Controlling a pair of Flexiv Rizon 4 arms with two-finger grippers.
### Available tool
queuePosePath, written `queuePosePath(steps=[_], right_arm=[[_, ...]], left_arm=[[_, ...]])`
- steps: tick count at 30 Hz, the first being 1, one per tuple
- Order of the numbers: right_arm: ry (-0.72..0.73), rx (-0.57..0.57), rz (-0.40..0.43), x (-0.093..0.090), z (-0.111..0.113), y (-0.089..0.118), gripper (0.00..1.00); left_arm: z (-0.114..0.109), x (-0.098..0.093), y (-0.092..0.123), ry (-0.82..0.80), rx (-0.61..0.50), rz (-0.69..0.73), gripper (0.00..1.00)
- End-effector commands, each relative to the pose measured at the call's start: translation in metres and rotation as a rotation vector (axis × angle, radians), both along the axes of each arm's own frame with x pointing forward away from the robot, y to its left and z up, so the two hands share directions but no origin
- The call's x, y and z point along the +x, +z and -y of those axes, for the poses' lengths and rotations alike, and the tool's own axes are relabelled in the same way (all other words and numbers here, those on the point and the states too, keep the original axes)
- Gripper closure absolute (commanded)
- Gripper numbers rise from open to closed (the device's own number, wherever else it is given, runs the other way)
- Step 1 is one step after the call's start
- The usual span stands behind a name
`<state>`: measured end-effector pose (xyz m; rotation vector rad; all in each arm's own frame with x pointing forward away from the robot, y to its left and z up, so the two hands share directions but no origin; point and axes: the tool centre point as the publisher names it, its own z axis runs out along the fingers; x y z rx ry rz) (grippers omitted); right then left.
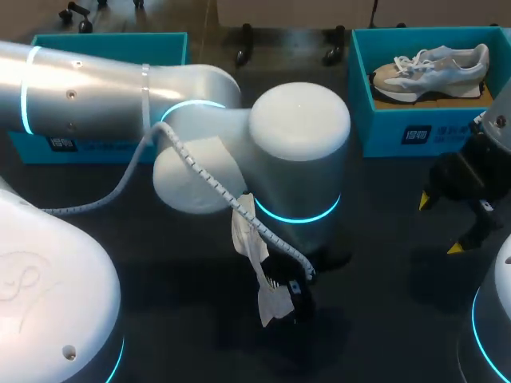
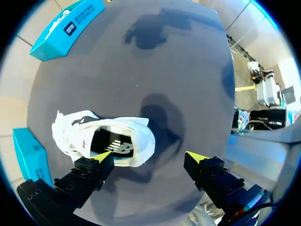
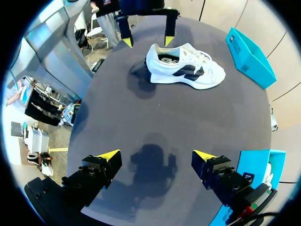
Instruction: Take the shoe out of the shoebox, open the shoe tongue, remove and reinsert the insole, then place the shoe into the shoebox
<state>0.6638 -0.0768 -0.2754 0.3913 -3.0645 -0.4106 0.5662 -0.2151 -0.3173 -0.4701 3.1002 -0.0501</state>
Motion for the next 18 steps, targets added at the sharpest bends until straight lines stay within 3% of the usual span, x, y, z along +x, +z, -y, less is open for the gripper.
queuePosePath(steps=[1,18], right_arm=[[-0.001,-0.003,0.002,-0.001,0.000,-0.001,0.00],[-0.001,-0.003,0.002,-0.001,0.000,-0.001,0.00]], left_arm=[[0.007,-0.001,-0.019,0.018,0.006,0.009,0.00],[0.016,0.010,-0.061,0.017,-0.012,0.009,0.00]])
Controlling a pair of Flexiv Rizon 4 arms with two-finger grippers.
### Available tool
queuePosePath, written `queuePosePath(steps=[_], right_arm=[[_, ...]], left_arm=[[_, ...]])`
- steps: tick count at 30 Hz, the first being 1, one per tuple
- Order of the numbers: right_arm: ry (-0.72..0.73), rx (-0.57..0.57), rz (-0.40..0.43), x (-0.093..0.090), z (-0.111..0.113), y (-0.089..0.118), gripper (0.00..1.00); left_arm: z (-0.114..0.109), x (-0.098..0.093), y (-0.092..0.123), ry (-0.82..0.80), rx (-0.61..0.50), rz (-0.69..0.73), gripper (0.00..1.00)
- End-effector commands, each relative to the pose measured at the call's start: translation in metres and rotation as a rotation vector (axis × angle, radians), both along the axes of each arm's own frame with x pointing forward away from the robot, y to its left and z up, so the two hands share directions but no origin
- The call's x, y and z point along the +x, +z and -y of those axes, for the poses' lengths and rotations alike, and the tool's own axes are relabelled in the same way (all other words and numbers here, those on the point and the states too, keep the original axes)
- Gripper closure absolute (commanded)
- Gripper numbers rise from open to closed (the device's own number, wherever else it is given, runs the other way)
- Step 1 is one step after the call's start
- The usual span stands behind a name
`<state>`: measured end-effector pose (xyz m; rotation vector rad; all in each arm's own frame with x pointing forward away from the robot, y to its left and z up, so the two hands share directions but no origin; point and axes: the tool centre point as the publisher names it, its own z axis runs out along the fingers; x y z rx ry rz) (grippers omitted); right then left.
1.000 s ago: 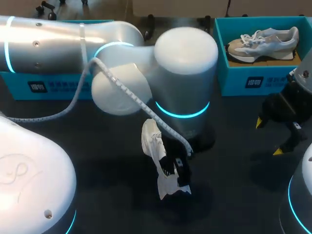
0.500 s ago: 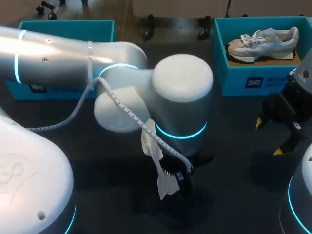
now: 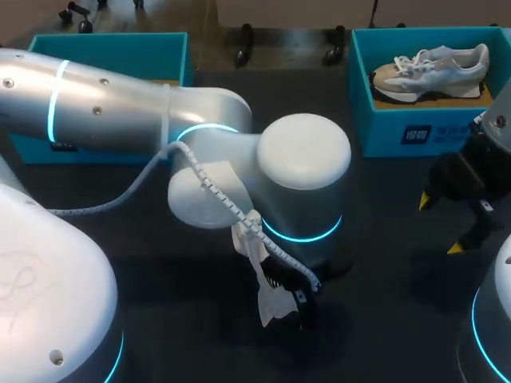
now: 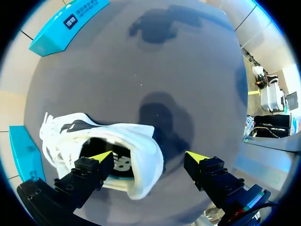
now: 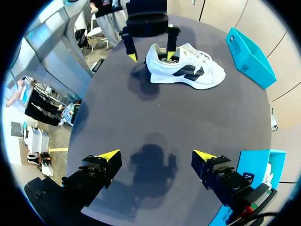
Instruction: Take the shoe out of the shoebox, open the shoe tongue, remove and reinsert the insole, then place the shoe into the shoebox
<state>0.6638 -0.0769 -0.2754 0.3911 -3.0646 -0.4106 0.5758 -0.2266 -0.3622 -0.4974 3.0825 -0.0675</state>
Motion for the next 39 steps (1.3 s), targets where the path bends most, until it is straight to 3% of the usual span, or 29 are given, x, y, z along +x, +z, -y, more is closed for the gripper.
queuePosePath(steps=[1,3,7,15,16,21,23,24,32,39], right_arm=[[0.000,-0.003,0.002,-0.001,0.000,-0.001,0.00],[0.000,-0.003,0.002,-0.001,0.000,-0.001,0.00],[0.000,-0.003,0.002,-0.001,0.000,-0.001,0.00],[0.000,-0.003,0.002,-0.001,0.000,-0.001,0.00],[0.000,-0.003,0.002,-0.001,0.000,-0.001,0.00],[0.000,-0.003,0.002,-0.001,0.000,-0.001,0.00],[0.000,-0.003,0.002,-0.001,0.000,-0.001,0.00],[0.000,-0.003,0.002,-0.001,0.000,-0.001,0.00],[0.000,-0.003,0.002,-0.001,0.000,-0.001,0.00],[0.000,-0.003,0.002,-0.001,0.000,-0.001,0.00]], left_arm=[[0.004,0.000,-0.019,-0.003,-0.003,-0.006,0.02],[0.004,-0.001,-0.023,-0.004,-0.003,-0.008,0.05],[0.002,-0.006,-0.028,-0.015,-0.011,-0.014,0.22],[0.002,-0.012,-0.035,-0.014,-0.003,-0.007,0.35],[0.002,-0.012,-0.036,-0.013,-0.003,-0.008,0.51],[0.003,-0.010,-0.037,0.007,-0.008,-0.001,0.62],[0.004,-0.009,-0.038,0.009,-0.009,-0.002,0.84],[0.004,-0.009,-0.038,0.013,-0.008,-0.001,1.00],[0.005,-0.008,-0.038,0.019,0.000,0.001,1.00],[0.000,-0.002,-0.025,0.018,-0.010,0.007,1.00]])
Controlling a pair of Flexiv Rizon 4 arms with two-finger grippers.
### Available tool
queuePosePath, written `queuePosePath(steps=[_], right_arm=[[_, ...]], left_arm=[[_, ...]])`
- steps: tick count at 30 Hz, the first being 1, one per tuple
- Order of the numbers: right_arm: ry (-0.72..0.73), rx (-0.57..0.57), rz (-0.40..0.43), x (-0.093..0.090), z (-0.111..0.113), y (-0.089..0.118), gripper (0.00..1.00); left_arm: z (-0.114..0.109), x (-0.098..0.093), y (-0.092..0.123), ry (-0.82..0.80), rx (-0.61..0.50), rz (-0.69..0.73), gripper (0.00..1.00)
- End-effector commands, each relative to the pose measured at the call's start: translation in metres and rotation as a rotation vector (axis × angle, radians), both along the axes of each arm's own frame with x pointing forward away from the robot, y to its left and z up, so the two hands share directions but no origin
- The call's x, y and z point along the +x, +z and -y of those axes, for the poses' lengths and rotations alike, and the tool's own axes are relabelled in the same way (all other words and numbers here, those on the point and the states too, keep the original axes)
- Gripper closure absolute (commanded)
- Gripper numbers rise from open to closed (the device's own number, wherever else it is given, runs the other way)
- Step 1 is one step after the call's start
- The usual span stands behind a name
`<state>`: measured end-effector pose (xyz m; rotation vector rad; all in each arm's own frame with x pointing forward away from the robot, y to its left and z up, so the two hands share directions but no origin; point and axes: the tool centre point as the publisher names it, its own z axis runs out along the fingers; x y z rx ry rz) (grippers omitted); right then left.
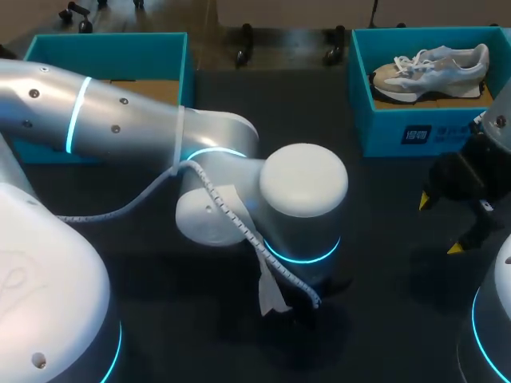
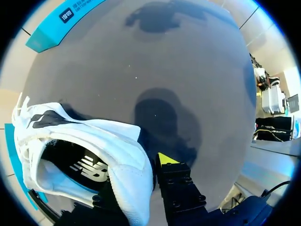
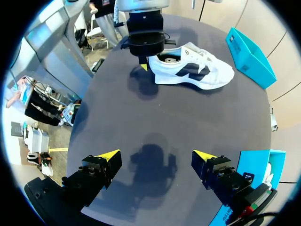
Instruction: Take the shoe out of the shoebox, open the shoe tongue, remove and reinsert the insole, then place the shoe into the shoebox
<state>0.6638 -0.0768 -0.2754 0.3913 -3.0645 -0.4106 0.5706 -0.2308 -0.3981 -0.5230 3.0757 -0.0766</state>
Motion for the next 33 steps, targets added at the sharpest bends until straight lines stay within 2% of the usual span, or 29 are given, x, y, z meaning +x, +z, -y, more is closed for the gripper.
queuePosePath(steps=[1,13,19,25,33], right_arm=[[0.000,-0.003,0.002,-0.001,0.000,-0.001,0.00],[0.000,-0.003,0.002,-0.001,0.000,-0.001,0.00],[0.000,-0.003,0.002,-0.001,0.000,-0.001,0.00],[0.000,-0.003,0.002,-0.001,0.000,-0.001,0.00],[0.000,-0.003,0.002,-0.001,0.000,-0.001,0.00]], left_arm=[[-0.006,0.006,0.014,-0.004,-0.014,-0.003,1.00],[-0.030,0.032,0.082,-0.094,-0.069,-0.032,1.00],[-0.046,0.051,0.117,-0.147,-0.076,-0.059,1.00],[-0.062,0.079,0.148,-0.164,-0.081,-0.080,1.00],[-0.099,0.122,0.182,-0.139,-0.084,-0.074,1.00]])
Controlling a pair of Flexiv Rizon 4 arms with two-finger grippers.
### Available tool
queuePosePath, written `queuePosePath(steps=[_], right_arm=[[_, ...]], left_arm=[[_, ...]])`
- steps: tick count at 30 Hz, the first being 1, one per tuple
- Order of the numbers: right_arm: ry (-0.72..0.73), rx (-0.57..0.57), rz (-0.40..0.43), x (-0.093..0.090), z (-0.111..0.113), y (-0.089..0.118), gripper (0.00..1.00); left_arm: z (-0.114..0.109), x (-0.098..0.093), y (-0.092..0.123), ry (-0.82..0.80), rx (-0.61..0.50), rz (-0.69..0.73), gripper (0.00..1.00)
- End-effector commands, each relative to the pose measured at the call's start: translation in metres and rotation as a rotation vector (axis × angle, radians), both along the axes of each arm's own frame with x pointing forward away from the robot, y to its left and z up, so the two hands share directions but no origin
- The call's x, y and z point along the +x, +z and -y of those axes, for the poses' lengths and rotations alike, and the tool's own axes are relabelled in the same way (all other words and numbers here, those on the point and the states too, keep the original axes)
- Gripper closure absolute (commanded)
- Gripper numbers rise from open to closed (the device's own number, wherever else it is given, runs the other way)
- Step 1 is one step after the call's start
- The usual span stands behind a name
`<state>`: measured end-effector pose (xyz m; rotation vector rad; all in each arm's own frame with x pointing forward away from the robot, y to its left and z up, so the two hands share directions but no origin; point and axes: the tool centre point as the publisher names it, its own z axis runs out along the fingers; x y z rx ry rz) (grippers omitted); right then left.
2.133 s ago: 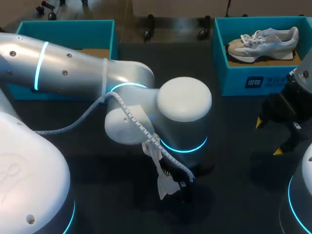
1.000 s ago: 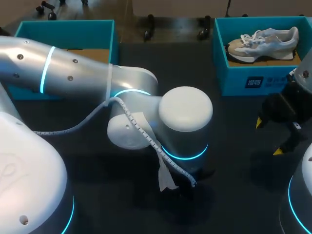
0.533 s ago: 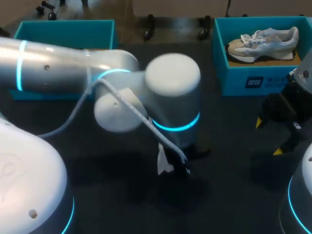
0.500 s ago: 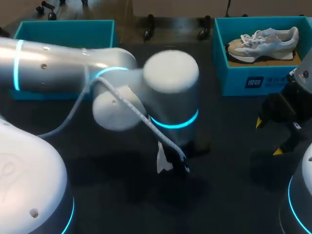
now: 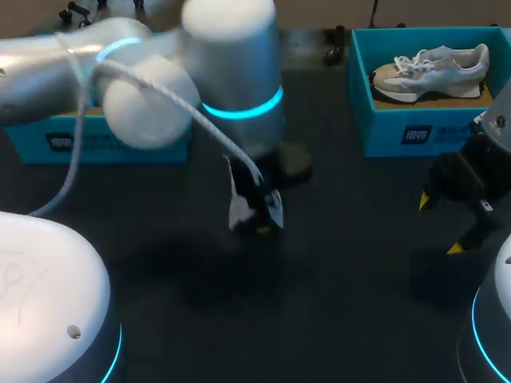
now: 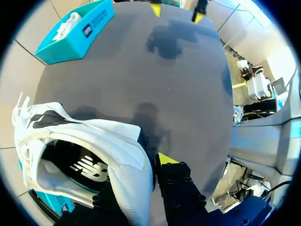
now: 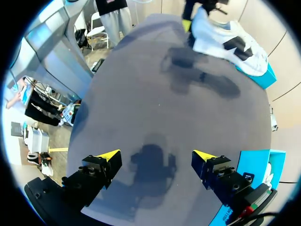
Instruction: Take the shoe out of the shoebox, open the shoe tongue, remove and reinsert the insole, then place the shoe into the shoebox
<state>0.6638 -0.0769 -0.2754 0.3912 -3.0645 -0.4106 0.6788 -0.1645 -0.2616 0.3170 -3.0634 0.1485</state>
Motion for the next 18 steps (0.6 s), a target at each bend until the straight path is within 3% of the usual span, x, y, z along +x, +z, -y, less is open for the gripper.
queuePosePath(steps=[1,18], right_arm=[[0.000,-0.003,0.002,-0.001,0.000,-0.001,0.00],[0.000,-0.003,0.002,-0.001,0.000,-0.001,0.00]], left_arm=[[-0.037,0.020,0.049,-0.006,-0.028,-0.009,1.00],[-0.106,0.148,0.137,-0.096,-0.020,-0.064,1.00]])
